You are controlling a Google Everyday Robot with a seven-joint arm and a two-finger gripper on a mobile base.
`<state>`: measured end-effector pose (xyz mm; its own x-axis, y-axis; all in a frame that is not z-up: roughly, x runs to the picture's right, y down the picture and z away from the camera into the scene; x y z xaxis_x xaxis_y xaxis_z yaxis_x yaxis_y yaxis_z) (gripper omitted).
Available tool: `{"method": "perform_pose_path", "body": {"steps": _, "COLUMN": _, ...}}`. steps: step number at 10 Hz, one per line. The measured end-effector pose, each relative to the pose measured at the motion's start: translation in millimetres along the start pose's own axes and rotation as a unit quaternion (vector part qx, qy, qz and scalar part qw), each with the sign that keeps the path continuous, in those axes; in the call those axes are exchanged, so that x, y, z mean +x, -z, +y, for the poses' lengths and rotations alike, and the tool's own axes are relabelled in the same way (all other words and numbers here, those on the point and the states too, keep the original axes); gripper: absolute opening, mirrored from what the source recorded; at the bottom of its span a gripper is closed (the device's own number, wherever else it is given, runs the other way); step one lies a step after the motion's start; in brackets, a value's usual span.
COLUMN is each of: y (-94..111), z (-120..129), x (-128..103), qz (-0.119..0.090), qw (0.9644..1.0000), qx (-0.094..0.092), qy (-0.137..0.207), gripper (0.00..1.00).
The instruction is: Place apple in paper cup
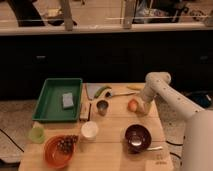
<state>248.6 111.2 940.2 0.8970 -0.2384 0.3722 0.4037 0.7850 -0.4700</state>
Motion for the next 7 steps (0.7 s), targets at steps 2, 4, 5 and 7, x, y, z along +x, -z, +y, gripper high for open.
{"method": "perform_pose_path", "body": {"steps": 2, "y": -0.6, "z": -0.1, "x": -1.7, "qz": 0.001, "qw": 1.0, "qx": 0.0, "qy": 0.007, "gripper": 0.8}}
{"method": "perform_pose_path", "body": {"steps": 4, "y": -1.4, "z": -0.3, "x": -3.6, "qz": 0.001, "qw": 0.9999, "qx": 0.0, "qy": 0.013, "gripper": 0.8}}
{"method": "perform_pose_path", "body": {"steps": 5, "y": -1.5, "z": -0.5, "x": -4.4, "qz": 0.002, "qw": 0.9999, "qx": 0.0, "qy": 0.016, "gripper": 0.8}}
{"method": "perform_pose_path", "body": {"steps": 7, "y": -1.6, "z": -0.5, "x": -6.2, "qz": 0.003, "qw": 0.9998, "qx": 0.0, "qy": 0.021, "gripper": 0.8}}
